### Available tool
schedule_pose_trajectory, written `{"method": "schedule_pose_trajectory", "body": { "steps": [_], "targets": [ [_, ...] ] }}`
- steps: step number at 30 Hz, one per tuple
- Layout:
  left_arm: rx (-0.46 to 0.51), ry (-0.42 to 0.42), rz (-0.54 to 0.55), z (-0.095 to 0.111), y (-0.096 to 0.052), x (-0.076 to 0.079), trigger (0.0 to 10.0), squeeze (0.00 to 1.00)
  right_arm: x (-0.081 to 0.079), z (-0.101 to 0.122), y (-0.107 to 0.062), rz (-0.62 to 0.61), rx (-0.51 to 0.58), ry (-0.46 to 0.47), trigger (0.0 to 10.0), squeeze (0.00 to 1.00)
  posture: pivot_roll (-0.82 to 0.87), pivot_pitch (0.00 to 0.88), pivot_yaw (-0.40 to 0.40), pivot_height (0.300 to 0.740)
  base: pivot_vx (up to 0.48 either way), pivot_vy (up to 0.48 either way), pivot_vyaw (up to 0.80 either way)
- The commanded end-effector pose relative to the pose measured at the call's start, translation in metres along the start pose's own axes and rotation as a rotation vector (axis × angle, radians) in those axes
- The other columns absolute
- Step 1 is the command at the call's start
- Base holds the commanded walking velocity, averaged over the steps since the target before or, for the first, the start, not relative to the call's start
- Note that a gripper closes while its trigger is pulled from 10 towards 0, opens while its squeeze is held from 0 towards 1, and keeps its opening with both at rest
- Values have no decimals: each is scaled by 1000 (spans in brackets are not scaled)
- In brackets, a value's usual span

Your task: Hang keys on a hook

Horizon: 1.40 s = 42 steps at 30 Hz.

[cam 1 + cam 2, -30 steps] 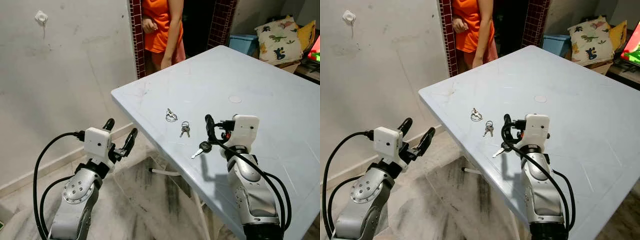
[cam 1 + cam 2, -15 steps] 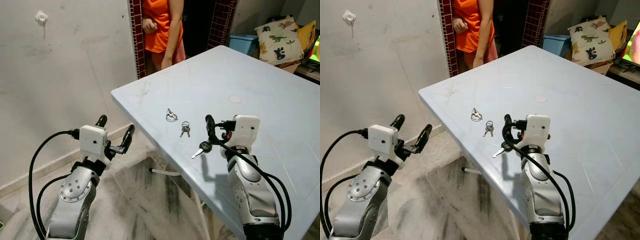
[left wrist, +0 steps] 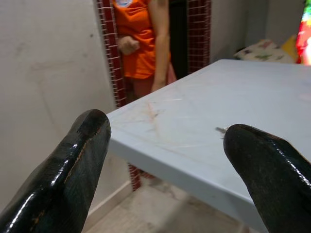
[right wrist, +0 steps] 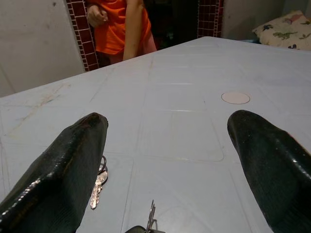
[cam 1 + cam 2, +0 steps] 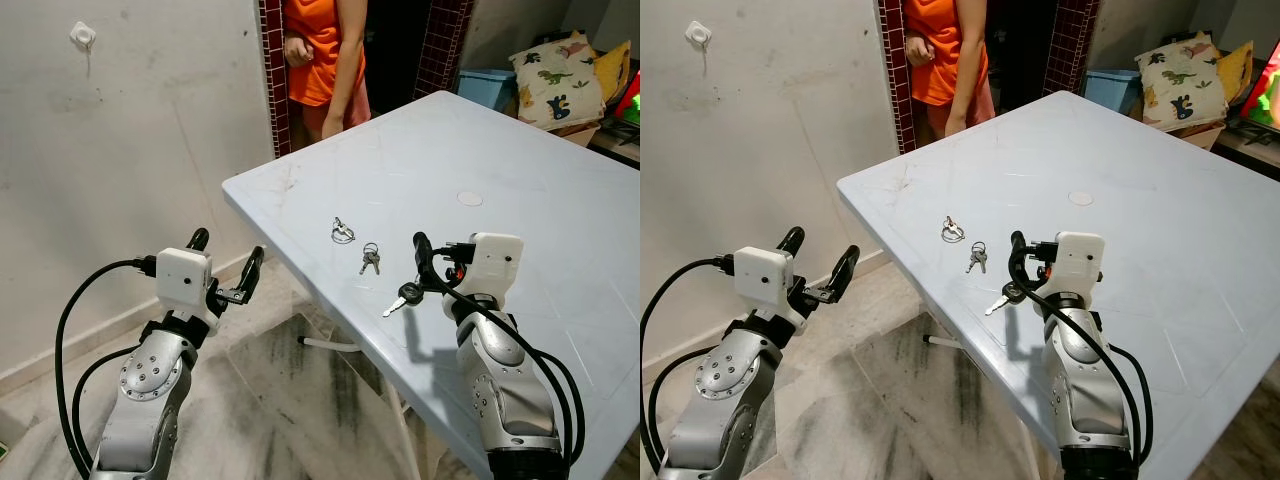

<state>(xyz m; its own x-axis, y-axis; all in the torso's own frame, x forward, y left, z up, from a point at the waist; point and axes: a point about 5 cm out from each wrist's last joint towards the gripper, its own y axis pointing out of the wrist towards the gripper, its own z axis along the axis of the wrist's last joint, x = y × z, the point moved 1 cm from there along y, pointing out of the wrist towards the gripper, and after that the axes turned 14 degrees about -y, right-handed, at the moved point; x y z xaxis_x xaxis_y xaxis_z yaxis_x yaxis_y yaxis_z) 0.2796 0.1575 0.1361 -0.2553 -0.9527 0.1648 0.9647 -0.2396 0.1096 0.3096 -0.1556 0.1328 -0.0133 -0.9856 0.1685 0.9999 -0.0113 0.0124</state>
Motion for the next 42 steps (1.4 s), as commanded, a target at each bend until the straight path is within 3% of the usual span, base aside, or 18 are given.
{"method": "schedule_pose_trajectory", "body": {
  "steps": [1, 2, 4, 5, 6, 7, 8, 9, 11, 12, 23, 25, 26, 36, 37, 42],
  "targets": [
    [-22, 18, 25, -3, 2, -3, 10000, 1000, 0, -1, -1, -3, -7, 5, 10000, 1000, -22, 0, 35, 740, 0, 0, 0],
    [-35, 21, 38, -5, 2, -5, 10000, 1000, 0, -2, -1, -4, -8, 5, 10000, 1000, -23, 0, 35, 740, 0, 0, 0],
    [-57, 32, 55, -9, 6, -4, 10000, 584, 1, 1, 2, -3, 0, -16, 10000, 1000, -25, 0, 39, 740, 0, 0, 0],
    [-57, 32, 55, -9, 6, -4, 10000, 584, 1, 1, 2, -3, 0, -16, 10000, 1000, -25, 0, 39, 740, 0, 0, 0],
    [-57, 33, 58, -9, 7, -4, 10000, 345, 1, 2, 3, -4, 1, -18, 10000, 1000, -25, 0, 40, 740, 0, 0, 0],
    [-57, 34, 70, -8, 7, -5, 10000, 220, 1, 2, 3, -6, 1, -15, 10000, 1000, -25, 0, 40, 740, 0, 0, 0],
    [-58, 35, 78, -8, 8, -6, 10000, 220, 1, 2, 3, -8, 1, -13, 10000, 1000, -25, 0, 40, 740, 0, 0, 0],
    [-67, 26, 105, -9, 7, -8, 10000, 180, 1, 2, 2, -11, 1, -14, 10000, 0, -25, 0, 41, 740, 0, 0, 0],
    [-73, 20, 124, -10, 7, -10, 10000, 180, 2, 2, 2, -13, 2, -15, 10000, 0, -25, 0, 41, 740, 0, 0, 0],
    [-87, 15, 133, -11, 5, -11, 10000, 0, 2, 1, 0, -13, -2, -12, 10000, 0, -28, 0, 41, 740, 0, 0, 0],
    [-142, 8, 111, -17, 0, -8, 10000, 0, 4, -7, -8, -11, -42, -9, 10000, 0, -33, 0, 42, 740, 0, 0, -405],
    [-139, 12, 101, -16, 1, -7, 10000, 0, 3, -6, -8, -10, -40, -11, 10000, 0, -33, 0, 41, 740, 0, 0, -631],
    [-119, 55, 89, -15, 1, -9, 10000, 0, 3, -5, -7, -9, -31, -15, 10000, 0, -33, 0, 41, 740, 0, 0, 0],
    [-90, 63, 103, -9, -1, -11, 10000, 0, 4, 4, -8, -9, 9, -25, 10000, 0, -30, 0, 38, 740, 0, 0, 0],
    [-87, 65, 101, -9, -1, -10, 10000, 0, 3, 14, -9, -1, 75, -8, 0, 0, -29, 0, 37, 740, 0, 0, 0],
    [-81, 66, 99, -8, 0, -11, 10000, 0, 2, 14, -8, 4, 71, -14, 0, 0, -28, 0, 36, 740, 0, 0, 0]
  ]
}}
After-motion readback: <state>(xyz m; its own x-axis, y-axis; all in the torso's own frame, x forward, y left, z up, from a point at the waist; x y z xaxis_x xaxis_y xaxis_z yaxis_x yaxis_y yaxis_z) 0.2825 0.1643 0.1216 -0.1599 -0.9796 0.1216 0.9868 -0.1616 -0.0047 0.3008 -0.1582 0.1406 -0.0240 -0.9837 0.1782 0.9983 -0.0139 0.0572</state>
